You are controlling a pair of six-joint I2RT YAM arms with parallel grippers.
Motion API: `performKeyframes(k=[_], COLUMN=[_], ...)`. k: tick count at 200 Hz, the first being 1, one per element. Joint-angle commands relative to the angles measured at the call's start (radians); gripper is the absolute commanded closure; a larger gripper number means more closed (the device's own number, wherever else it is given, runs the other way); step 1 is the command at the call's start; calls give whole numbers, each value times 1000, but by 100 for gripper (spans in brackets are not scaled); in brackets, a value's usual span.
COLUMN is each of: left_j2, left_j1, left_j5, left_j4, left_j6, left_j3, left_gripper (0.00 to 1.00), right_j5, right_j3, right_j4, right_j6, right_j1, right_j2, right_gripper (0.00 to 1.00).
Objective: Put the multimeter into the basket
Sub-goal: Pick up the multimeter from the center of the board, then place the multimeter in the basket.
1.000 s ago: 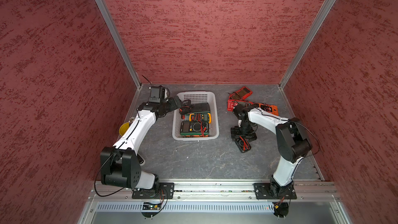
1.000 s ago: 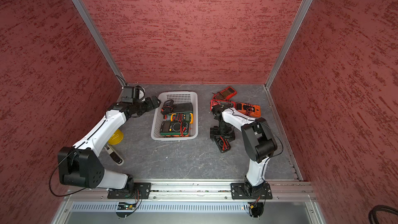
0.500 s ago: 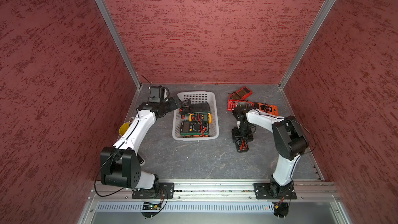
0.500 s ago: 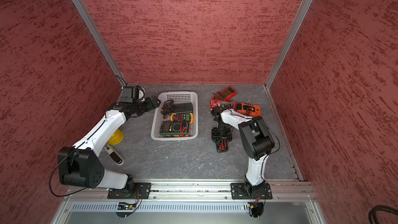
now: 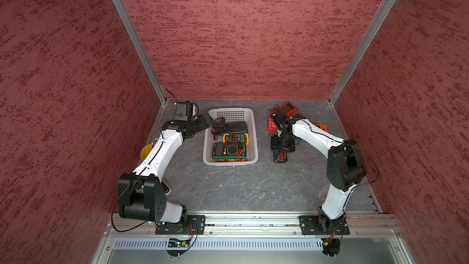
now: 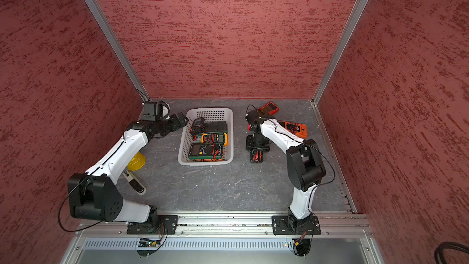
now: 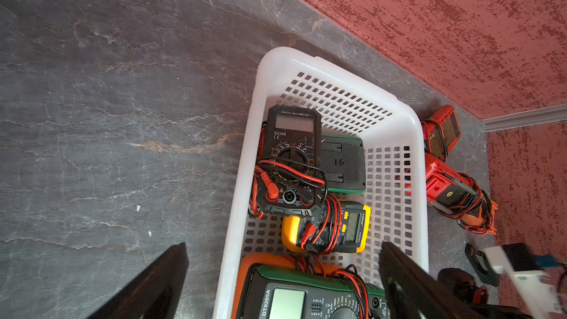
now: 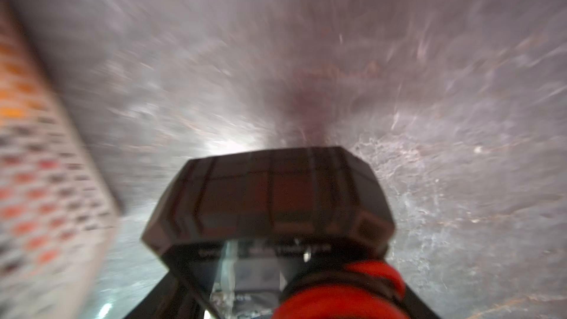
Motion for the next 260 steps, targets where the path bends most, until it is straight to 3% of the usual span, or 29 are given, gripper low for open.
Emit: performKeyframes(k=[1, 100, 133, 197, 260], left_j2=[-26, -18, -17, -14, -22], left_j1=[5, 16, 15, 16, 16], left_j5=[9, 17, 21, 30, 37], left_j4=[7, 18, 28, 29, 20], left_j6=[6, 11, 6, 13, 20], left_j3=[-7, -7, -14, -21, -22], left_gripper=[0, 0, 0, 0, 0], right_j5=[34, 66, 68, 109, 226], right_j3=[137, 883, 1057, 1105, 1110], right_j4=[-76, -305, -338, -310, -305], right_j6=[46, 57, 64, 115, 132], right_j1=[17, 136, 184, 241, 264], right_j2=[-30, 331, 469, 568, 642], right_gripper=[71, 71, 71, 69, 68])
